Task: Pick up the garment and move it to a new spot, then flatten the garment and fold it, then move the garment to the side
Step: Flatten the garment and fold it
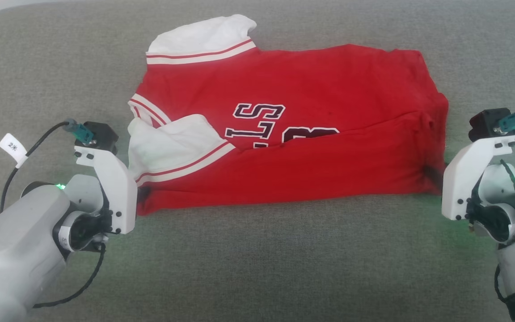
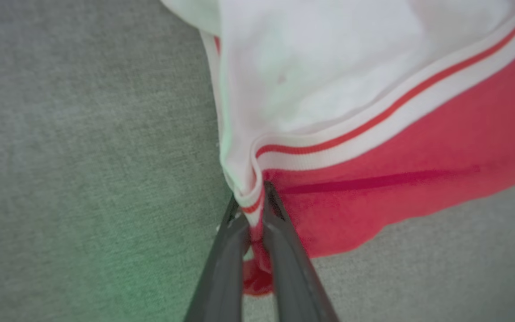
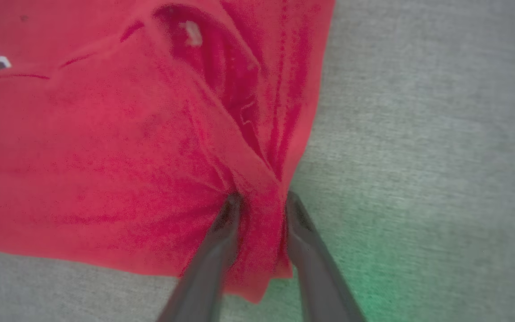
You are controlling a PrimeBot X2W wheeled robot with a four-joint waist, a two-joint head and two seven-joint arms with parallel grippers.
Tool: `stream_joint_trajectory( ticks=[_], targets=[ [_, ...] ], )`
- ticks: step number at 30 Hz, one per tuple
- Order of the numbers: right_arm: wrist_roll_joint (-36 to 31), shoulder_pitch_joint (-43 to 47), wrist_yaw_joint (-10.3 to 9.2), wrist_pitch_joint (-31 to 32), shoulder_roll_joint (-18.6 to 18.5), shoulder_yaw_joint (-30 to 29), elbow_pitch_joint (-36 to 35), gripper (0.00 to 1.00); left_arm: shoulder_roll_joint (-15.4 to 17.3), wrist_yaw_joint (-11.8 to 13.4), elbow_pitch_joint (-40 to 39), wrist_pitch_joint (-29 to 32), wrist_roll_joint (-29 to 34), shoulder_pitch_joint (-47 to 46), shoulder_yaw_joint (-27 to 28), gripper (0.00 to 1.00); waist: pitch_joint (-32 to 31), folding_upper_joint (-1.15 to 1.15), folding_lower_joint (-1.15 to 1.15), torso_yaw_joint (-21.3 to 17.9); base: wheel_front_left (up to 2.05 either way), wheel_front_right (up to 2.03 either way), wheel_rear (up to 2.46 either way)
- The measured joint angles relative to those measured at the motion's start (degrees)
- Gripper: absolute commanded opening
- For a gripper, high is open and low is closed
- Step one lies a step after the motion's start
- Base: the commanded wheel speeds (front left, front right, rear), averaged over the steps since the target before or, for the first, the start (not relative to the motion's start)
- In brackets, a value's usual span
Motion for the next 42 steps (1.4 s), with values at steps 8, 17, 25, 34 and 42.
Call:
stream_joint_trajectory(
  ticks=[8,17,25,34,42],
  targets=[
    [2.87,-0.51,0.01,2.57,-1.90,2.11,-0.82,0.00,-0.31,-0.64,0.91,0.58,-0.36,-0.40,-0.02,0.00,-0.91,0.00,0.00,0.17,0.00,0.00,0.00],
    [5.77,6.27,0.02,7.58,-5.88,1.15,-9.59,0.00,4.21,3.30,-6.64,3.55,-1.49,1.99,-0.07,0.00,-3.28,0.00,0.00,0.08,0.00,0.00,0.00],
    [5.30,17.63,0.03,12.55,-4.00,-4.65,-22.16,0.00,11.57,10.80,-21.39,4.56,-1.55,7.37,-0.21,0.00,-4.03,0.00,0.00,0.15,0.00,0.00,0.00],
    [3.23,22.60,0.02,11.37,0.81,-6.50,-23.19,0.00,11.44,12.69,-22.85,2.25,-3.74,12.48,-0.64,0.00,-3.10,0.00,0.00,-0.56,0.00,0.00,0.00],
    [2.74,19.61,0.01,8.17,2.56,-5.82,-17.41,1.00,9.28,10.65,-17.81,1.16,-4.15,12.33,-0.07,1.00,-2.88,0.00,0.00,-1.14,0.00,0.00,0.00]
  ],
)
